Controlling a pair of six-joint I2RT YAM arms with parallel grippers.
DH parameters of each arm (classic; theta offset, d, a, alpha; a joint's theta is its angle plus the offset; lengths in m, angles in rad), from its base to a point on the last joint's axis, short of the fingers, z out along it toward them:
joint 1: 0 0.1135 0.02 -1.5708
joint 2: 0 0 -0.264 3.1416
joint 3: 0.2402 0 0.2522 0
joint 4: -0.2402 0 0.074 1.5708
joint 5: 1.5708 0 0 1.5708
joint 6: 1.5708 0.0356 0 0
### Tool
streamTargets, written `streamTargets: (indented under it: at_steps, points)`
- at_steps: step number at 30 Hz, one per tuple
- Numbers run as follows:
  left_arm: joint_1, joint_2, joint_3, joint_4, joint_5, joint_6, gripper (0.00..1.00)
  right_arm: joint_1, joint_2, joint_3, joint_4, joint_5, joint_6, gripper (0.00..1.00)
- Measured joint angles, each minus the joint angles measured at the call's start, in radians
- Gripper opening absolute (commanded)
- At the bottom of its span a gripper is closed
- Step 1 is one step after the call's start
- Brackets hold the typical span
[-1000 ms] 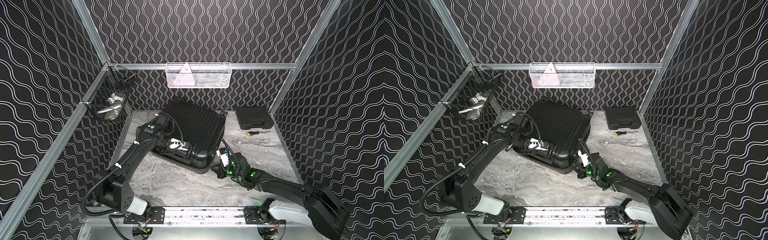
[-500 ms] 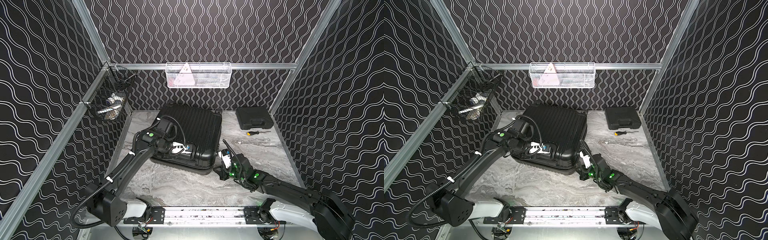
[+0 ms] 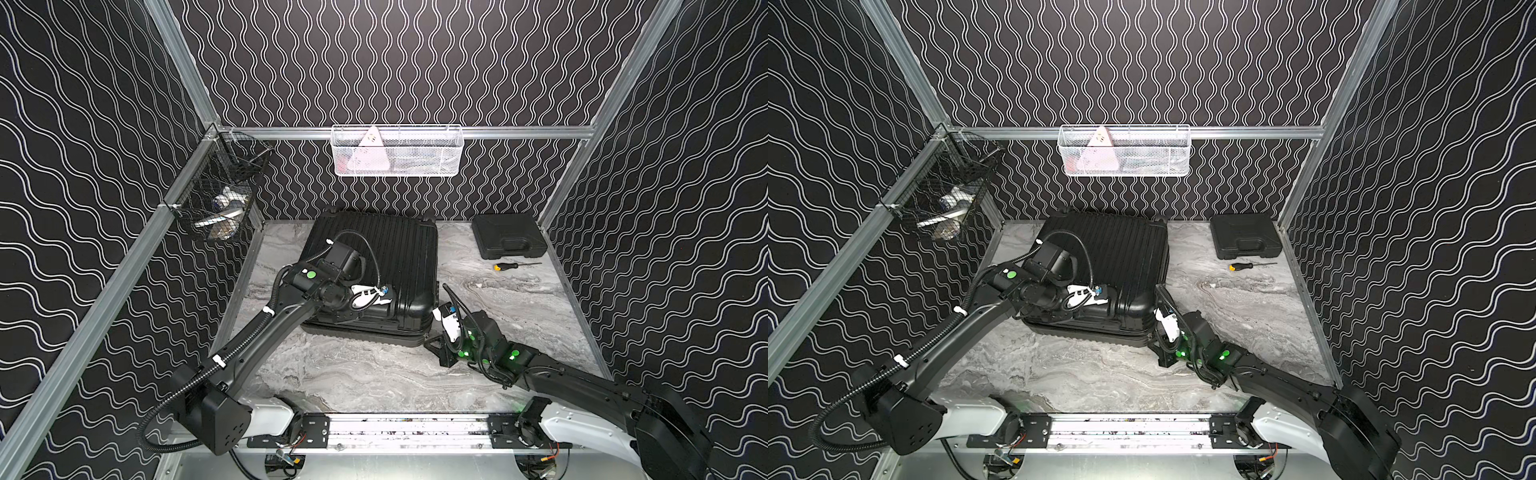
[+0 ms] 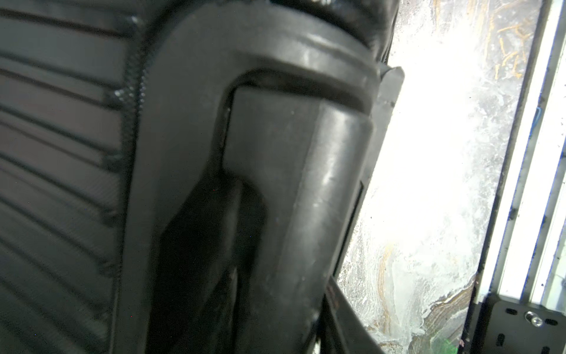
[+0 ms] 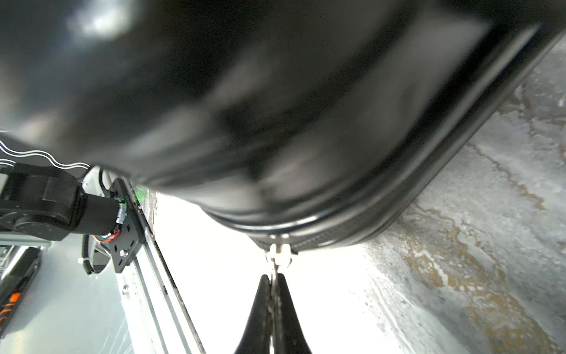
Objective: Close the suitcase zippers
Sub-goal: Zip the zipper on the suitcase.
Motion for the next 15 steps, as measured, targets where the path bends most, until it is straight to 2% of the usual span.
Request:
streamTargets:
  at_steps: [7, 15]
  points:
    - [-0.066, -0.003, -0.005, 0.0, -0.076, -0.126, 0.17, 0.013, 0.02, 0.006, 0.002, 0.058, 0.007, 0.0]
    - [-0.158, 0.044, 0.045, 0.007, -0.134, -0.333, 0.14, 0.017, 0.03, 0.034, -0.03, 0.224, 0.019, 0.0]
